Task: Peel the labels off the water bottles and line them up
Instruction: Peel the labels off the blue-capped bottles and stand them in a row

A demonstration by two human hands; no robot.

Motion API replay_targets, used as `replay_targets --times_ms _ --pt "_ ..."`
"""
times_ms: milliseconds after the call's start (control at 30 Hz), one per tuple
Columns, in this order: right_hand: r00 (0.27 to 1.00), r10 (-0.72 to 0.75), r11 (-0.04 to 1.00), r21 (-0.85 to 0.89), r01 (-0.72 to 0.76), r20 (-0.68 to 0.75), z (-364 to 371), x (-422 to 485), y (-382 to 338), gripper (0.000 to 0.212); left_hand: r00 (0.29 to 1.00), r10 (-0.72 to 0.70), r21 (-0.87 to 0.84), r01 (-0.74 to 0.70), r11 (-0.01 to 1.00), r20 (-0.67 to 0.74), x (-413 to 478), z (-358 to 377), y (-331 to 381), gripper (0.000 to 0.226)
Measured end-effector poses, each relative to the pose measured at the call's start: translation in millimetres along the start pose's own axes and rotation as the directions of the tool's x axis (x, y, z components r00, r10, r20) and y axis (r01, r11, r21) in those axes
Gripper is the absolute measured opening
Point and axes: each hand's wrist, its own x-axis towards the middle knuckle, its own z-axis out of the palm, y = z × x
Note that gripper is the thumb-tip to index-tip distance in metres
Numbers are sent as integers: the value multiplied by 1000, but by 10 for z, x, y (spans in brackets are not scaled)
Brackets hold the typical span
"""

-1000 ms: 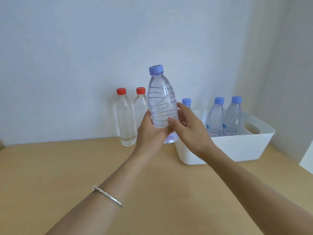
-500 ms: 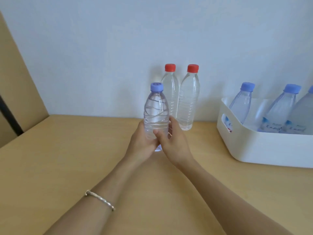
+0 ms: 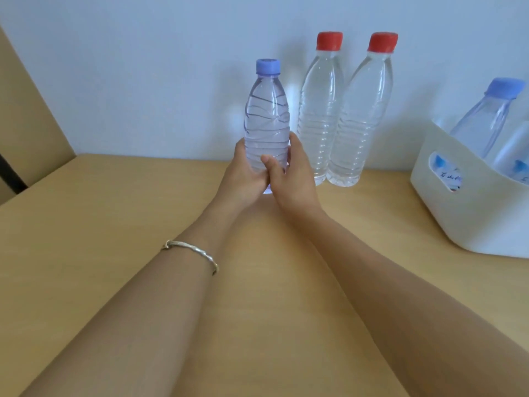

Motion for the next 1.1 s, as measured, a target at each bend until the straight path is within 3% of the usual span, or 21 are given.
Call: replay_targets --times_ms 300,467,600,767,967,1100 --pt "996 79 996 -50 -77 38 94 137 115 65 998 -23 26 24 999 -62 202 70 -146 64" --pt "990 122 989 -87 -116 68 32 92 77 53 994 -17 131 32 991 -110 241 122 -163 67" --pt "979 170 977 -150 -152 116 -27 -25 36 40 974 -128 226 169 959 -186 272 182 -88 87" --pt "965 154 982 -138 -127 211 -214 -324 -82 28 969 -197 387 241 890 -150 35 188 1 98" --pt "967 178 983 1 -181 181 -492 -642 -210 48 974 -22 290 89 953 -226 -481 448 247 60" --pt "970 185 981 24 -191 155 -768 -807 -195 48 991 95 346 -58 936 -90 -676 665 319 42"
